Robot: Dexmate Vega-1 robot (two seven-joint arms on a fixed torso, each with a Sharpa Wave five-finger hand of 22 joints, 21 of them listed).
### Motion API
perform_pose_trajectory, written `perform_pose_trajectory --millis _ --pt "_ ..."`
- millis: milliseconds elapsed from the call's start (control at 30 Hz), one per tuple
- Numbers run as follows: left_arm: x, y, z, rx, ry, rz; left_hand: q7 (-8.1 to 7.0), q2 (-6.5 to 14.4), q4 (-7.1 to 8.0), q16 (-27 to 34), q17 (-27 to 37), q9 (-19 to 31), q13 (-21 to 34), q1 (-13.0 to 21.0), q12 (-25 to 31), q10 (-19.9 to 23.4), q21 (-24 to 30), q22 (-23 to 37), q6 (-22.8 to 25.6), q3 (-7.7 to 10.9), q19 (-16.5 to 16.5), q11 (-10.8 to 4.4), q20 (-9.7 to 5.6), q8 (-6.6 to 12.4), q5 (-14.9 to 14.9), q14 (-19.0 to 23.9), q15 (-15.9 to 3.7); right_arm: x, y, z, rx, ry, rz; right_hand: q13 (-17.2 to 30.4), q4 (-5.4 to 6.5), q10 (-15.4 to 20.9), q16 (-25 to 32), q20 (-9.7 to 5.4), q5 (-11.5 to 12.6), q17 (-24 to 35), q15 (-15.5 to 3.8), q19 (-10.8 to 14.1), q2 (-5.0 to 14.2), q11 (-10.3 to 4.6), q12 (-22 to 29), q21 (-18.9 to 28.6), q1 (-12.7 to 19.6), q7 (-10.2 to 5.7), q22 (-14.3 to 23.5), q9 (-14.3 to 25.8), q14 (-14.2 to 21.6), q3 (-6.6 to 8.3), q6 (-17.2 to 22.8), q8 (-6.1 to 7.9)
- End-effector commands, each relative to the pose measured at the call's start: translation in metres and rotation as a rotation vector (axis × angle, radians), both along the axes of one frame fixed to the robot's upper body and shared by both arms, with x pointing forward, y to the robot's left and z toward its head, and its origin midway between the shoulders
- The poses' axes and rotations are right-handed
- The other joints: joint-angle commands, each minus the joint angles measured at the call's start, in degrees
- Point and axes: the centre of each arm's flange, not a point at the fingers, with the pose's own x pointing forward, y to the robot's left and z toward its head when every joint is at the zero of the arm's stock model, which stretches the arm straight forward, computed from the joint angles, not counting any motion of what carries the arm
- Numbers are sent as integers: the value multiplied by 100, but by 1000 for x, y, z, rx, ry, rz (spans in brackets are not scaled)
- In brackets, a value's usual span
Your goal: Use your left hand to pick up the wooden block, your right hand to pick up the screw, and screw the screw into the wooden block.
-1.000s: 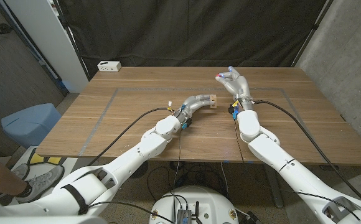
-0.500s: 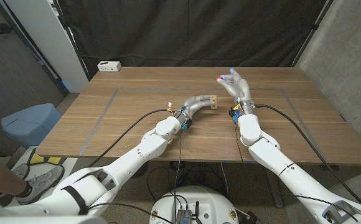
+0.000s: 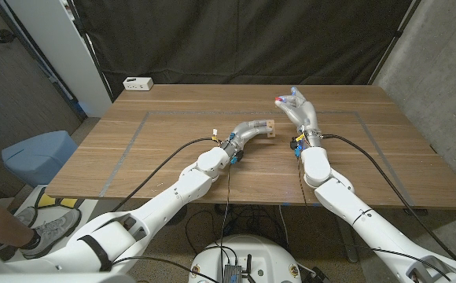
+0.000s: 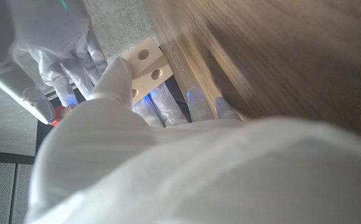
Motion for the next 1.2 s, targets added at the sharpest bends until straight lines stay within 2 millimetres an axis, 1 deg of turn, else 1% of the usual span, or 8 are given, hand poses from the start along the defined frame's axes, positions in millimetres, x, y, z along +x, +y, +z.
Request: perform_pose_trajectory --millis 33,200,600,767,1133,1200 --pt "-2 -3 0 8 -1 -4 117 59 31 -6 10 27 34 -14 1 52 32 11 172 3 10 19 17 30 30 58 -356 -1 -2 -6 1 -24 22 20 11 4 -30 -314 22 17 -266 -43 7 -73 -10 -1 36 -42 18 14 -66 -32 -8 2" --pt "-4 -3 -1 9 -1 -5 126 60 30 -6 10 28 37 -14 -3 52 33 12 180 1 12 19 16 32 31 61 -356 -3 -1 -9 0 -29 31 19 -2 -27 -38 -317 26 15 -278 -59 27 -101 -15 -1 74 -58 18 18 -93 -23 -14 8" --pt "-8 -3 -1 15 -4 -8 132 68 32 -7 10 28 43 -15 -9 59 33 12 176 -3 10 18 21 29 35 58 -349 -8 -2 -12 -8 -26 36 19 5 -51 -34 -308 28 15 -273 -83 57 -110 -9 4 92 -66 18 33 -104 -34 -16 28" --pt "-10 -3 -2 14 -5 -8 126 69 31 -8 9 28 46 -14 -11 63 34 12 173 -5 13 18 20 27 36 58 -346 -11 -1 -14 -3 -21 34 18 13 -56 -31 -306 26 16 -272 -80 63 -85 -5 10 85 -70 18 35 -107 -47 -13 36" --pt "-12 -3 -4 17 -5 -3 133 75 30 -8 9 28 53 -12 -17 69 35 12 189 -8 15 20 23 32 39 60 -349 -14 2 -19 -25 -13 35 18 18 -53 -25 -293 25 15 -266 -85 75 -107 5 16 86 -63 19 15 -108 -66 -13 34" --pt "-12 -3 -3 19 -5 -2 135 75 29 -8 9 28 54 -11 -18 70 34 12 188 -9 12 20 22 31 40 59 -352 -14 2 -19 -25 -10 34 18 20 -49 -25 -292 24 15 -265 -85 75 -89 8 17 82 -78 19 10 -113 -73 -19 32"
